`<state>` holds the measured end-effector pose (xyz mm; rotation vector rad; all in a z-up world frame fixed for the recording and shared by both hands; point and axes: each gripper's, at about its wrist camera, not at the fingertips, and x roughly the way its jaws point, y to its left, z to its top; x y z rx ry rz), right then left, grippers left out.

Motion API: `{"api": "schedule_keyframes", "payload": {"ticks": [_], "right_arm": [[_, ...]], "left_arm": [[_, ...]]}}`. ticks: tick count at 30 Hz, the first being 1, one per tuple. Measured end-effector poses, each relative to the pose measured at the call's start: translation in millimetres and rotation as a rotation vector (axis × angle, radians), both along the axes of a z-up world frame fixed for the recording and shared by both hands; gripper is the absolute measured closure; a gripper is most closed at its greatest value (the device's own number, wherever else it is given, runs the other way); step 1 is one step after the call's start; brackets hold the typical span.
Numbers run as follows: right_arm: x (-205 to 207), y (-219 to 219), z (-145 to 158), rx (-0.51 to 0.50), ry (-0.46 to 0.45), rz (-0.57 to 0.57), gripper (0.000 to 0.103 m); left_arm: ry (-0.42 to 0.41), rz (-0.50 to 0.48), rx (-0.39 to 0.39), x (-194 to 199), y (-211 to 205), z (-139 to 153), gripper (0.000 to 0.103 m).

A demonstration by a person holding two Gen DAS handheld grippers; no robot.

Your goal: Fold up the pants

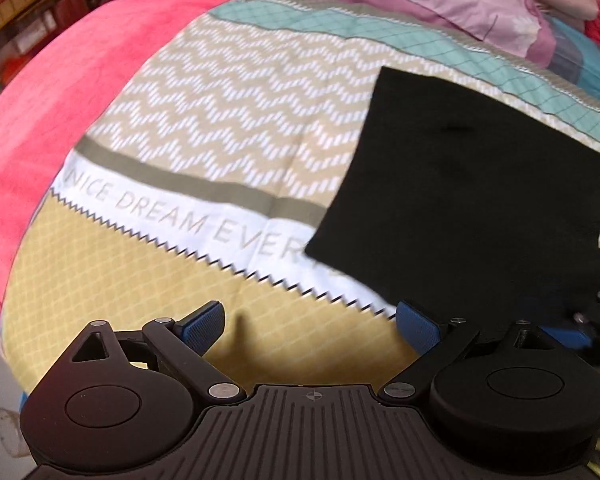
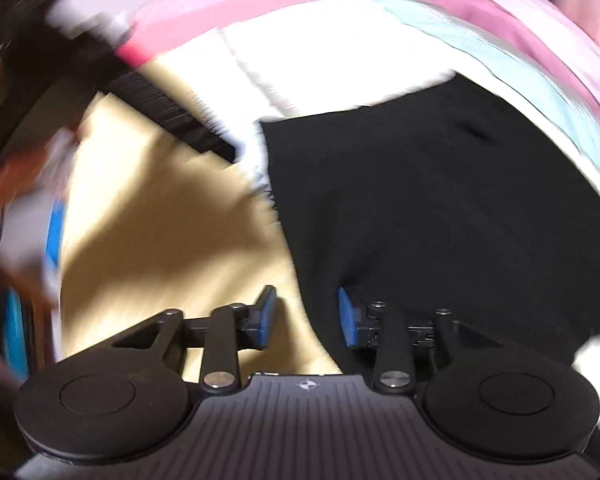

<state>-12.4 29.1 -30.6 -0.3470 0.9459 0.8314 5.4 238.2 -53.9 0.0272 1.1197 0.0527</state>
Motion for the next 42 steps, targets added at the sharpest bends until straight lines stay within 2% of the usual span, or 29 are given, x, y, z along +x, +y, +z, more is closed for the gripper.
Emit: {"api": "schedule_keyframes", "payload": {"ticks": [1, 4, 6, 7, 8, 9, 10, 11, 12, 13, 14, 16, 18, 19, 20, 22, 24, 26, 27, 29, 31, 32, 33, 34, 35, 37, 39, 40, 42], "right_arm": [[5.0, -2.6, 6.3, 0.009, -0.025, -0.015, 0.064], [38.7, -21.0, 19.8, 0.168, -0.024, -0.158, 0.064], [60.5, -21.3, 6.0, 0.153, 0.003, -0.263, 0.062], [70.3, -16.4, -7.6, 0.122, 0.049, -0.288, 0.065], [73.3, -9.3, -21.3, 0.101, 0.114, -0.253, 0.064], [63.9, -3.5, -19.8, 0.092, 0.042, -0.182, 0.064], [56.7, 1.8, -13.6, 0.079, 0.025, -0.05, 0.071], [55.1, -3.7, -4.0, 0.128, 0.067, 0.027, 0.086], [60.9, -13.4, 5.3, 0.206, 0.108, 0.034, 0.085], [69.5, -22.9, 14.4, 0.264, 0.101, 0.001, 0.084], [77.1, -29.1, 19.0, 0.27, 0.044, -0.05, 0.081], [94.1, -20.7, 11.4, 0.191, -0.027, -0.083, 0.08], [109.5, 5.7, -13.0, 0.133, -0.006, -0.042, 0.081], [111.2, 24.2, -24.9, 0.113, -0.028, -0.014, 0.081], [108.4, 38.7, -28.6, 0.131, -0.088, -0.001, 0.081], [106.9, 59.5, -28.2, 0.151, -0.145, 0.006, 0.081], [112.0, 65.6, -28.2, 0.124, -0.181, 0.028, 0.082], [104.3, 49.7, -20.3, 0.096, -0.164, 0.064, 0.08], [103.3, 35.8, -15.2, 0.13, -0.151, 0.068, 0.076], [112.1, 12.0, 0.0, 0.186, -0.163, -0.002, 0.053], [135.7, 9.0, 1.5, 0.159, -0.181, -0.091, 0.053], [160.2, 9.3, -13.1, 0.134, -0.169, -0.122, 0.059], [163.9, 13.5, -27.9, 0.115, -0.15, -0.143, 0.063], [173.6, 26.6, -43.3, 0.113, -0.127, -0.149, 0.063], [174.1, 34.6, -49.1, 0.15, -0.164, -0.157, 0.058], [173.0, 49.8, -49.1, 0.151, -0.221, -0.147, 0.056], [173.3, 51.5, -41.2, 0.123, -0.199, -0.152, 0.059], [171.6, 42.7, -36.5, 0.143, -0.18, -0.169, 0.058], [161.7, 13.4, -23.3, 0.178, -0.179, -0.242, 0.052]], "left_arm": [[0.005, 0.008, 0.002, -0.8, 3.6, -1.8, 0.0], [0.002, 0.04, -0.004, 3.9, 9.0, -0.5, 0.0], [0.008, 0.046, -0.015, 9.2, 9.8, -3.4, 0.0], [0.008, 0.041, -0.012, 9.7, 7.8, -3.1, 0.0], [0.007, 0.035, -0.004, 10.5, 5.9, -3.1, 0.0], [0.006, 0.026, 0.004, 10.9, 3.7, -2.7, 0.0], [0.004, 0.016, 0.01, 11.9, 1.2, -1.8, 0.0], [-0.004, 0.008, 0.016, 10.5, 0.8, 0.1, 0.0], [-0.014, 0.002, 0.023, 8.9, 1.5, 1.5, 0.0], [-0.02, 0.001, 0.028, 6.0, 3.6, 3.7, 0.0], [-0.021, 0.008, 0.032, 4.2, 6.0, 3.9, 0.0], [-0.013, 0.035, 0.033, 1.4, 11.1, 1.2, 0.0], [0.001, 0.059, 0.021, -0.9, 15.1, -3.4, 0.0], [0.009, 0.068, 0.02, -2.6, 16.2, -5.2, 0.0], [0.015, 0.076, 0.025, -3.9, 16.7, -6.4, 0.0], [0.02, 0.078, 0.034, -6.7, 16.1, -7.6, 0.0], [0.021, 0.072, 0.037, -8.6, 15.0, -8.2, 0.0], [0.027, 0.068, 0.036, -8.2, 14.0, -9.4, 0.0], [0.023, 0.067, 0.032, -8.4, 13.6, -8.4, 0.0], [0.006, 0.066, 0.013, -10.1, 13.8, -6.9, 0.0], [0.008, 0.069, 0.001, -10.5, 12.6, -7.9, 0.0], [0.01, 0.07, 0.001, -10.7, 11.6, -8.6, 0.0], [0.013, 0.071, 0.003, -10.9, 10.3, -9.1, 0.0], [0.015, 0.07, 0.008, -11.0, 8.6, -9.2, 0.0], [0.014, 0.065, 0.015, -11.0, 6.8, -8.7, 0.0], [0.009, 0.049, 0.033, -10.6, 2.5, -6.3, 0.0], [0.002, 0.036, 0.04, -10.1, -0.5, -3.5, 0.0], [-0.003, 0.027, 0.037, -9.6, -1.5, -2.1, 0.0], [-0.019, 0.013, 0.027, -9.3, -3.2, 1.0, 0.0]]}}
